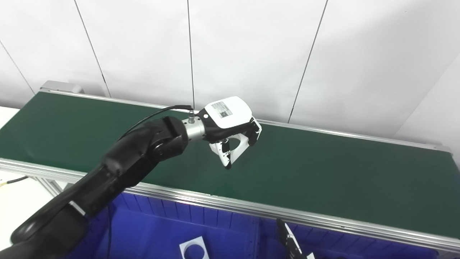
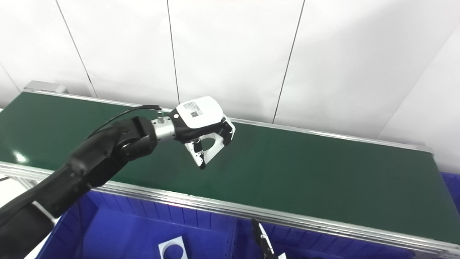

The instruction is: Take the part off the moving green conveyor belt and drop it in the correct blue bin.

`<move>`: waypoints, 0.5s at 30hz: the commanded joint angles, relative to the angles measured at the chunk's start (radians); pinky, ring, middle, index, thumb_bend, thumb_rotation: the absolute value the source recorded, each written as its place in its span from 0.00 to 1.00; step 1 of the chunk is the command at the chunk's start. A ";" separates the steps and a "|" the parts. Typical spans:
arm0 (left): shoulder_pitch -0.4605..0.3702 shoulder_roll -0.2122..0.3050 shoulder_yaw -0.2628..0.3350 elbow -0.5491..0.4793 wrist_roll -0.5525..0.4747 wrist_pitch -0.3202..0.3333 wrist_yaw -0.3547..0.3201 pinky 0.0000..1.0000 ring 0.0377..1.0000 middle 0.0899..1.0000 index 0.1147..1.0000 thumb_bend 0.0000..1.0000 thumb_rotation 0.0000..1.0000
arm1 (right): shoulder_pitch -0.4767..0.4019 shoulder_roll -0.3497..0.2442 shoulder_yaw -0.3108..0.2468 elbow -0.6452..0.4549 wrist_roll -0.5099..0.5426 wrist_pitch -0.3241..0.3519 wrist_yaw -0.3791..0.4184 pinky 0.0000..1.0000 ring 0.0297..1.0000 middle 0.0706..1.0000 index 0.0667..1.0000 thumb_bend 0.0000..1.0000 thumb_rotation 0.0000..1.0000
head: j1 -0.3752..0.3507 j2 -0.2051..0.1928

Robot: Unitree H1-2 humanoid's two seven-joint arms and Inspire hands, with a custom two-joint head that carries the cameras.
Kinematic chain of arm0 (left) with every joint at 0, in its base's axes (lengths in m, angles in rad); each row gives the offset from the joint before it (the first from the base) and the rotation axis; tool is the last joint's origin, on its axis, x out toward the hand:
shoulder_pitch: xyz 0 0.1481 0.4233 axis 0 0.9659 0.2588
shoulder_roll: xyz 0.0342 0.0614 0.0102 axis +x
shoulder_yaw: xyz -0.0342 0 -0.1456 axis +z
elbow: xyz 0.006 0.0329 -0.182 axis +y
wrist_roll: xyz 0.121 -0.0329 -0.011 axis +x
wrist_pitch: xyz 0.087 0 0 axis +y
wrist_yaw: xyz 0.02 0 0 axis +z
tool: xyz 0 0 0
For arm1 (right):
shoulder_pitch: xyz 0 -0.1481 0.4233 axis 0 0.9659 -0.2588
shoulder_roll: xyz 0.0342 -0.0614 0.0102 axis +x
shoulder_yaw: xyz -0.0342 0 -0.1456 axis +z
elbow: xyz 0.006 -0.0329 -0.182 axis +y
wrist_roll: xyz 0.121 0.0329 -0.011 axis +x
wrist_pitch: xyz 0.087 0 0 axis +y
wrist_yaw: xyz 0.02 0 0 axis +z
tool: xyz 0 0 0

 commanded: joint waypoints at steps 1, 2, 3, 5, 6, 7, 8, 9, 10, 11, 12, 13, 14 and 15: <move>-0.007 0.044 0.042 -0.081 -0.038 0.021 -0.035 0.38 0.38 0.44 0.47 0.50 0.00 | 0.001 0.004 -0.007 -0.046 -0.004 -0.048 0.002 0.92 0.94 0.96 0.95 0.89 0.98 | 0.000 0.004; 0.003 0.051 0.052 -0.109 -0.045 0.022 -0.049 0.37 0.38 0.45 0.46 0.50 0.00 | 0.002 0.002 -0.008 -0.052 -0.003 -0.048 0.005 0.91 0.94 0.95 0.94 0.88 0.97 | -0.002 0.013; 0.013 0.059 0.062 -0.135 -0.048 0.020 -0.062 0.37 0.38 0.45 0.46 0.50 0.00 | 0.003 0.001 -0.009 -0.058 -0.004 -0.048 0.008 0.91 0.94 0.95 0.94 0.88 0.97 | -0.002 0.024; 0.033 0.072 0.081 -0.182 -0.054 0.019 -0.084 0.37 0.38 0.46 0.46 0.50 0.00 | 0.006 0.001 -0.014 -0.071 -0.002 -0.048 0.013 0.90 0.94 0.95 0.94 0.87 0.96 | 0.003 0.038; 0.042 0.080 0.089 -0.205 -0.060 0.016 -0.095 0.37 0.38 0.46 0.46 0.50 0.00 | 0.009 0.001 -0.018 -0.080 0.002 -0.048 0.018 0.90 0.93 0.94 0.93 0.88 0.96 | 0.019 0.061; 0.052 0.088 0.097 -0.226 -0.067 0.010 -0.105 0.36 0.37 0.45 0.47 0.50 0.00 | 0.012 0.003 -0.024 -0.086 0.008 -0.048 0.024 0.90 0.93 0.94 0.93 0.88 0.95 | 0.019 0.061; 0.063 0.098 0.105 -0.251 -0.077 0.009 -0.122 0.35 0.37 0.45 0.47 0.50 0.00 | 0.015 0.004 -0.031 -0.094 0.014 -0.048 0.031 0.90 0.93 0.94 0.93 0.89 0.94 | 0.038 0.082; 0.074 0.106 0.113 -0.273 -0.087 0.014 -0.141 0.33 0.36 0.45 0.47 0.50 0.00 | 0.017 0.004 -0.038 -0.101 0.017 -0.048 0.039 0.89 0.92 0.93 0.93 0.89 0.93 | 0.042 0.086; 0.083 0.113 0.120 -0.296 -0.096 0.025 -0.162 0.31 0.36 0.45 0.47 0.50 0.00 | 0.018 0.003 -0.045 -0.109 0.020 -0.048 0.046 0.89 0.92 0.93 0.93 0.89 0.93 | 0.060 0.103; 0.088 0.116 0.126 -0.311 -0.102 0.034 -0.178 0.30 0.35 0.44 0.48 0.50 0.00 | 0.020 0.003 -0.051 -0.115 0.022 -0.048 0.054 0.89 0.92 0.94 0.93 0.89 0.93 | 0.065 0.106; 0.099 0.125 0.133 -0.331 -0.109 0.040 -0.196 0.30 0.35 0.44 0.48 0.50 0.00 | 0.020 -0.001 -0.060 -0.125 0.024 -0.048 0.064 0.89 0.92 0.94 0.93 0.89 0.93 | 0.109 0.133; 0.109 0.132 0.140 -0.348 -0.114 0.041 -0.208 0.31 0.35 0.44 0.48 0.50 0.00 | 0.020 -0.005 -0.069 -0.135 0.026 -0.048 0.073 0.90 0.92 0.94 0.94 0.89 0.94 | 0.136 0.147; 0.121 0.138 0.146 -0.363 -0.116 0.042 -0.218 0.31 0.35 0.44 0.48 0.50 0.00 | 0.019 -0.009 -0.079 -0.144 0.032 -0.048 0.085 0.90 0.92 0.94 0.94 0.88 0.94 | 0.156 0.154; 0.132 0.143 0.153 -0.375 -0.117 0.041 -0.226 0.31 0.35 0.44 0.48 0.50 0.00 | 0.020 -0.013 -0.089 -0.153 0.038 -0.048 0.098 0.90 0.92 0.94 0.95 0.88 0.94 | 0.176 0.161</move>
